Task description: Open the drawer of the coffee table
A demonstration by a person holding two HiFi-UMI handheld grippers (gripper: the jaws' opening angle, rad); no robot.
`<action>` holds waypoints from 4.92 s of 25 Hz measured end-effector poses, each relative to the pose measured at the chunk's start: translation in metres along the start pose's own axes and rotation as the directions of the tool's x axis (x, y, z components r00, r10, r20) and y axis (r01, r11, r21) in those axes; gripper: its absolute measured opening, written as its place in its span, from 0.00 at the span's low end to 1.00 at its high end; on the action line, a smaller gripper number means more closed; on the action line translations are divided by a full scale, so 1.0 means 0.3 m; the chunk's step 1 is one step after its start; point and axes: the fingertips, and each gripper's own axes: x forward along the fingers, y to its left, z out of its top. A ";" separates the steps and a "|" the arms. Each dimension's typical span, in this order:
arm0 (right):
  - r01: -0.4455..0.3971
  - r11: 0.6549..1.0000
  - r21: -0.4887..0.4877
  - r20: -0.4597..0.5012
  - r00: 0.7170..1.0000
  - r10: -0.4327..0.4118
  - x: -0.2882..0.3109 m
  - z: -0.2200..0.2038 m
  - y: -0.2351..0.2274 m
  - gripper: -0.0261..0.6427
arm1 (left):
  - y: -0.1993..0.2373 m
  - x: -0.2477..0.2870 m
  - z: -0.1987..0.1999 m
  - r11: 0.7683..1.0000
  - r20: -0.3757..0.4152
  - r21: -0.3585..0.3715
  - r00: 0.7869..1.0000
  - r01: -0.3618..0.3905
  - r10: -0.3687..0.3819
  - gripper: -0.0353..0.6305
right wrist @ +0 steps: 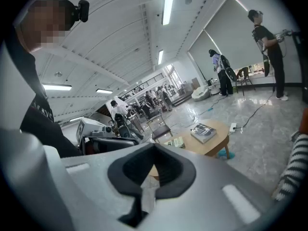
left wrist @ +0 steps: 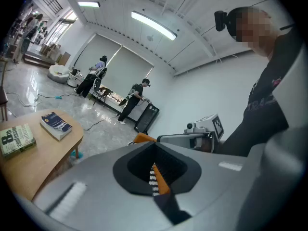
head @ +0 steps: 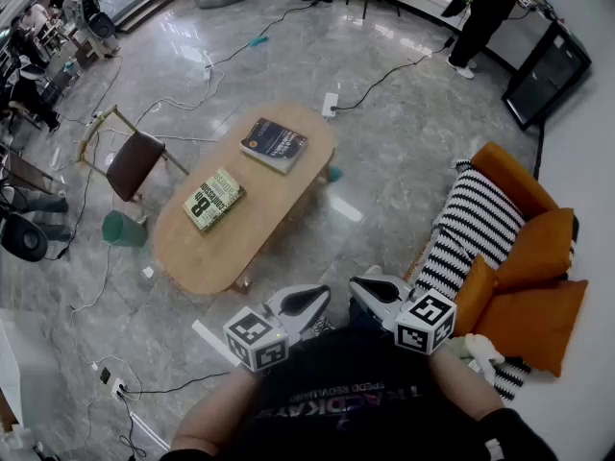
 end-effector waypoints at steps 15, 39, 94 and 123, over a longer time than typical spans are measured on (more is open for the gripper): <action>-0.018 1.000 -0.009 0.004 1.000 0.018 -0.003 0.006 -0.025 0.04 | 0.009 0.045 -0.002 1.000 -0.014 -0.011 1.000 0.012 -0.012 0.05; -0.034 0.999 -0.001 -0.009 0.999 0.034 -0.001 0.110 -0.156 0.04 | 0.052 0.145 0.083 0.999 -0.002 -0.017 0.999 -0.037 0.037 0.05; -0.107 0.990 -0.092 -0.063 0.993 0.101 0.398 0.565 -0.579 0.04 | 0.629 0.316 0.471 0.956 0.199 -0.111 0.936 -0.271 0.289 0.05; -0.324 0.942 -0.090 -0.225 0.928 0.298 0.327 0.780 -1.227 0.04 | 0.749 0.981 0.570 0.867 0.168 -0.198 0.856 -0.457 0.489 0.05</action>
